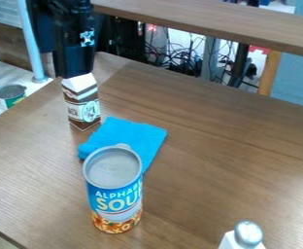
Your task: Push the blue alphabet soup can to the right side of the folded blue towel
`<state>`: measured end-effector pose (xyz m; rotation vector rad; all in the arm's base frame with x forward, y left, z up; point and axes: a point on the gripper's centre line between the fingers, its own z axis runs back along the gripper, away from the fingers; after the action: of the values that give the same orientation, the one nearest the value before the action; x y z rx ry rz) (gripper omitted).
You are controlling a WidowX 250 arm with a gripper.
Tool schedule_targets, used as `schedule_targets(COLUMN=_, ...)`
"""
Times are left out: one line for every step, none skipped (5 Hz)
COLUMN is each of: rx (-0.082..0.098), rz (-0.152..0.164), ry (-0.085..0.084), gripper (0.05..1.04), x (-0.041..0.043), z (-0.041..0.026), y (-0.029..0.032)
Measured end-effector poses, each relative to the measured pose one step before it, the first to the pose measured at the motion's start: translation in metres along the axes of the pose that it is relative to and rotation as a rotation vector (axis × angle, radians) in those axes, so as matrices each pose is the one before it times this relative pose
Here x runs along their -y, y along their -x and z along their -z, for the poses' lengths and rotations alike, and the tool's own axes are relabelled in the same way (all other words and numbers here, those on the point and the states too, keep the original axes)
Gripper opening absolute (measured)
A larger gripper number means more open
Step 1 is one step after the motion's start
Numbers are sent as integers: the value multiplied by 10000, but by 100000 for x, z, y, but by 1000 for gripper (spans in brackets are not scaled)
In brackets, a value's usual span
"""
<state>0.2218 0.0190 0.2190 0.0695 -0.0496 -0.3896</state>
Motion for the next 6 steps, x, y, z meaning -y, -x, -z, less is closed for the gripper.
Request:
schedule_targets(rx=-222, rz=14, ry=104, gripper=1001, x=136, z=634, y=208)
schedule_targets(rx=-48, rz=-89, ry=40, gripper=1000, x=893, z=1078, y=1636)
schedule_targets(rx=389, rz=-76, ry=-177, gripper=1001, x=1266, z=-428, y=2902)
schedule_targets(rx=407, rz=-171, ry=-37, gripper=1001, x=276, z=461, y=3649)
schedule_targets(rx=-48, rz=130, ry=-104, gripper=1001, x=619, z=2546, y=2384)
schedule_targets(rx=-196, rz=220, ry=-312, gripper=1001, x=16, z=4129, y=882)
